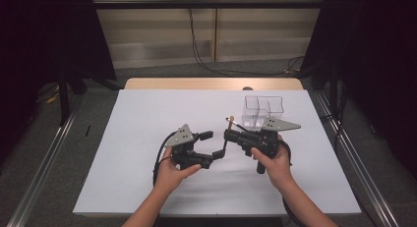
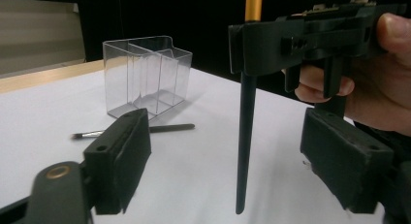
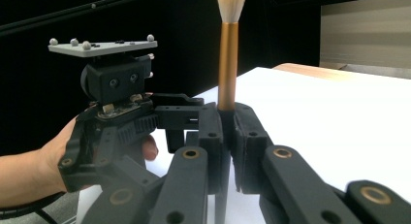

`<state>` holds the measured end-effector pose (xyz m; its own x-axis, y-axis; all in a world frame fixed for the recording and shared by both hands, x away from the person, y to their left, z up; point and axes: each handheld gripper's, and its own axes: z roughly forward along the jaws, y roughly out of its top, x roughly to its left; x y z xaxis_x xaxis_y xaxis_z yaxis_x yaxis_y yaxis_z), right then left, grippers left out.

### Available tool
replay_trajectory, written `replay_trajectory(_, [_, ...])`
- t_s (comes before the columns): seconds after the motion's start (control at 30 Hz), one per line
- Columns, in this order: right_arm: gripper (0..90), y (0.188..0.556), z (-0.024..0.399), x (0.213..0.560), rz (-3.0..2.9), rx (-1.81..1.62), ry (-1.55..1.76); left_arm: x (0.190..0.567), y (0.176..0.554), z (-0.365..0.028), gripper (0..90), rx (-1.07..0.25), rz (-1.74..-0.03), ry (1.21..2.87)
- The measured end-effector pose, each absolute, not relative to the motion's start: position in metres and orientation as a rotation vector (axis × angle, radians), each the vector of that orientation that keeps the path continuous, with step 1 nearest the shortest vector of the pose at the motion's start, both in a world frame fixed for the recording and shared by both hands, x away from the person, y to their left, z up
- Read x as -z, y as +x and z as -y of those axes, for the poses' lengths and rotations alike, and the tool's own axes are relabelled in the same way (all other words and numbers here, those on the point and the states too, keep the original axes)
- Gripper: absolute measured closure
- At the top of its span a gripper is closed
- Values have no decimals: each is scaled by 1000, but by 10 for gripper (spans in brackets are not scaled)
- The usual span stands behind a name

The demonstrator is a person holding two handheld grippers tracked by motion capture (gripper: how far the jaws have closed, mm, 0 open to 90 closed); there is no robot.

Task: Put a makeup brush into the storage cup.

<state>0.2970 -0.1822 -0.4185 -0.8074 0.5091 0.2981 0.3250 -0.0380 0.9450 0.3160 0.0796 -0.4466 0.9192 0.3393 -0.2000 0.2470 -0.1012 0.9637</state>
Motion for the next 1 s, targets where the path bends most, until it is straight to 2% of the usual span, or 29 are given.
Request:
replay_trajectory(0.17, [841, 297, 181, 419, -2090, -1965, 893, 445, 318, -81, 92, -133, -411, 1736])
replay_trajectory(0.47, [841, 298, 183, 418, -2089, -1955, 886, 442, 319, -93, 34, -158, -408, 1738])
replay_trajectory(1.0, [840, 300, 184, 416, -2085, -1942, 872, 436, 321, -133, 22, -228, -408, 1767])
